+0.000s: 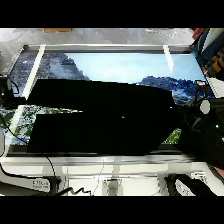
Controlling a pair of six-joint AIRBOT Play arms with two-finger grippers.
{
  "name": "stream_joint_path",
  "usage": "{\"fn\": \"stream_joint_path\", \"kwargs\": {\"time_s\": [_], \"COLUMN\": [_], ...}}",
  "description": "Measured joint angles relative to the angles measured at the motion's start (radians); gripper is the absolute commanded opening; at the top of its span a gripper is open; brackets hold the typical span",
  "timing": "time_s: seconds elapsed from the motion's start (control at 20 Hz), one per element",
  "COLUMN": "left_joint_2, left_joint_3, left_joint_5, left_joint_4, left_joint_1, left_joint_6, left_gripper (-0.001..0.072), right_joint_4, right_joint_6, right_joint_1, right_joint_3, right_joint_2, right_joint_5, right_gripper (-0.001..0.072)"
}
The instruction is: Fold the clothes and pants, and hang the long-sleeved shirts on hangers.
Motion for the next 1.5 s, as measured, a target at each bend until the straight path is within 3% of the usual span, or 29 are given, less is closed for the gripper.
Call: {"fn": "stream_joint_path", "kwargs": {"time_s": [0.1, 0.25, 0.55, 0.6, 0.7, 0.75, 1.2, 1.5], "left_joint_2": [0.068, 0.208, 0.499, 0.534, 0.573, 0.587, 0.618, 0.622], "left_joint_3": [-0.028, -0.136, -0.508, -0.573, -0.679, -0.731, -1.046, -1.144], "left_joint_5": [-0.05, -0.052, -0.02, -0.015, -0.002, 0.004, 0.128, 0.306], "left_joint_4": [-0.087, -0.248, -0.564, -0.634, -0.733, -0.767, -0.864, -0.962], "left_joint_1": [0.027, 0.113, 0.44, 0.509, 0.617, 0.663, 0.781, 0.787], "left_joint_6": [0.101, 0.188, 0.405, 0.442, 0.488, 0.505, 0.551, 0.554], "left_gripper": [0.0007, 0.0007, 0.001, 0.0052, 0.0397, 0.0478, 0.0481, 0.0461], "right_joint_4": [0.019, 0.046, 0.088, 0.095, 0.101, 0.107, 0.117, 0.119], "right_joint_6": [0.0, 0.0, 0.0, 0.0, 0.0, 0.0, 0.0, 0.0], "right_joint_1": [0.0, 0.0, 0.0, 0.0, 0.0, 0.0, 0.0, 0.0], "right_joint_3": [0.0, 0.0, 0.0, 0.0, 0.0, 0.0, 0.0, 0.0], "right_joint_2": [0.0, 0.0, 0.0, 0.0, 0.0, 0.0, 0.0, 0.0], "right_joint_5": [-0.007, -0.02, -0.032, -0.033, -0.035, -0.035, -0.039, -0.05], "right_gripper": [0.0028, 0.0028, 0.0028, 0.0027, 0.0028, 0.0028, 0.0027, 0.0028]}}
